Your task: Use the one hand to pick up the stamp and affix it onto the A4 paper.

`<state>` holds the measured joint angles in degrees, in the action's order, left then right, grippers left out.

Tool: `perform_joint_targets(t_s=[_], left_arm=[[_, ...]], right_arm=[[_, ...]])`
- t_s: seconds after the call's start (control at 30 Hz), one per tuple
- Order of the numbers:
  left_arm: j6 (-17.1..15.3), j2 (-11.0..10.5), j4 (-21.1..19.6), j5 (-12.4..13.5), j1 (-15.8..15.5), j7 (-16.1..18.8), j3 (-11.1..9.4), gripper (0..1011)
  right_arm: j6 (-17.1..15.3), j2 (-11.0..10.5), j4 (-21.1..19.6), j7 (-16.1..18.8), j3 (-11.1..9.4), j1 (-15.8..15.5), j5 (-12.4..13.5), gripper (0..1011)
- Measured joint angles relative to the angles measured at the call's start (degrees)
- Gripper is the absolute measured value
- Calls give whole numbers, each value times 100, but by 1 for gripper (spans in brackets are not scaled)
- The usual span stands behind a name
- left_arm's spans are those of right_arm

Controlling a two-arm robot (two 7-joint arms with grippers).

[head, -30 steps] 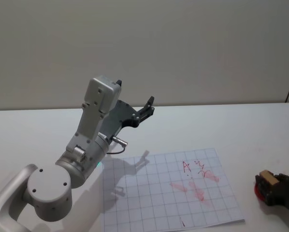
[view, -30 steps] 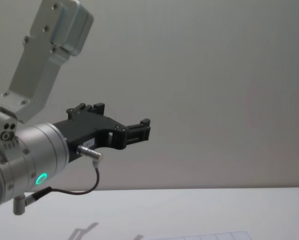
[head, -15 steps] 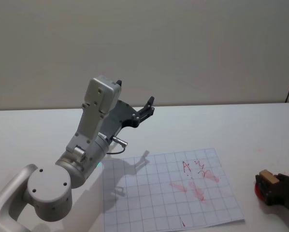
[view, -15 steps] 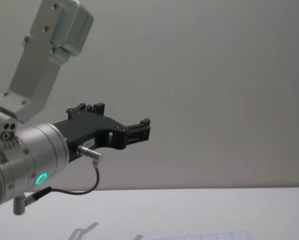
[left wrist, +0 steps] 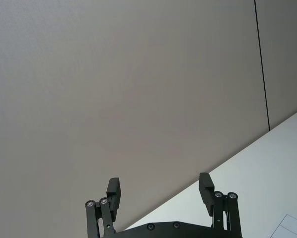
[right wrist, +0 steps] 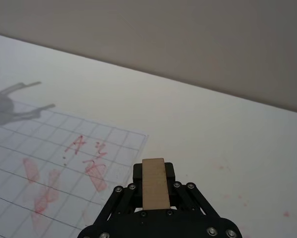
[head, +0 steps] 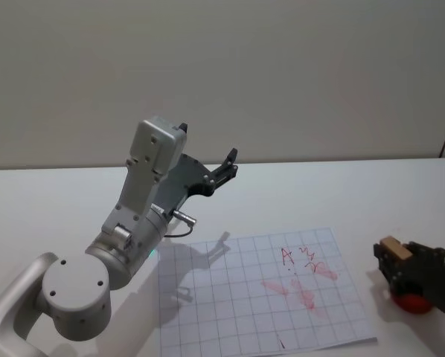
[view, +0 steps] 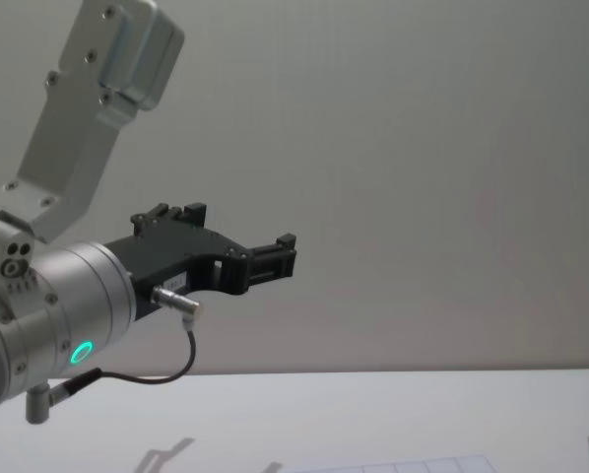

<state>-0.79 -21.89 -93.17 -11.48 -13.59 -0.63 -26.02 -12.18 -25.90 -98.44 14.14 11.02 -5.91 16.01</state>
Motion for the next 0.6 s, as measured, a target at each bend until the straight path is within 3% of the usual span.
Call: perform_joint_targets(t_s=[0.3, 0.6], left_arm=[[0, 0, 0, 0, 0, 0, 0, 1001], [0, 0, 0, 0, 0, 0, 0, 1001]], right_arm=[[396, 167, 11, 510, 101, 205, 94, 219], [573, 399, 250, 1172, 269, 485, 139, 219]])
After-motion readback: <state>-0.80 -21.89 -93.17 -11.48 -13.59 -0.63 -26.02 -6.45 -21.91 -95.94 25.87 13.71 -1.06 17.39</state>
